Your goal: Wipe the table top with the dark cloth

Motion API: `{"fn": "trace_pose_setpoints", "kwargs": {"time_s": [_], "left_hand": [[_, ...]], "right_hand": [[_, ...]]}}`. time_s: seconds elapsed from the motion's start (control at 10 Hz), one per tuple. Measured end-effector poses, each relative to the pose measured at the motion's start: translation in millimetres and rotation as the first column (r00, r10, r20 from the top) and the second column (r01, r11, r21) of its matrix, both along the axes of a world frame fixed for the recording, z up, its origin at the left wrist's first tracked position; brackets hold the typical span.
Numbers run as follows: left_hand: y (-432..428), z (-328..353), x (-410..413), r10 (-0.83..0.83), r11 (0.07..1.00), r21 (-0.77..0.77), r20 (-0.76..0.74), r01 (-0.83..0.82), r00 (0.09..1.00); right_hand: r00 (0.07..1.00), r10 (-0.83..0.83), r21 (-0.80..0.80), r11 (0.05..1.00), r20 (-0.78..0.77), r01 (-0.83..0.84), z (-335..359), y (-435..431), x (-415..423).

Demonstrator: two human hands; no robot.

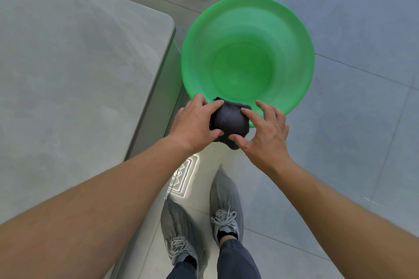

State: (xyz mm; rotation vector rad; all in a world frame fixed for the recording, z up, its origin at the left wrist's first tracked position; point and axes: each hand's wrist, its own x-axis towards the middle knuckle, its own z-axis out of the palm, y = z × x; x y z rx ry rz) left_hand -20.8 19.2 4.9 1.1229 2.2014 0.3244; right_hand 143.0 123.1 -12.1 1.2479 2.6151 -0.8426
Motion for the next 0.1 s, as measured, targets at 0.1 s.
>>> {"fn": "trace_pose_setpoints", "kwargs": {"time_s": [0.1], "left_hand": [[-1.9, 8.5, -3.5, 0.071, 0.997, 0.003, 0.066, -0.072, 0.995]], "right_hand": [[0.999, -0.036, -0.010, 0.999, -0.018, 0.036, 7.4, 2.4, 3.6]]}}
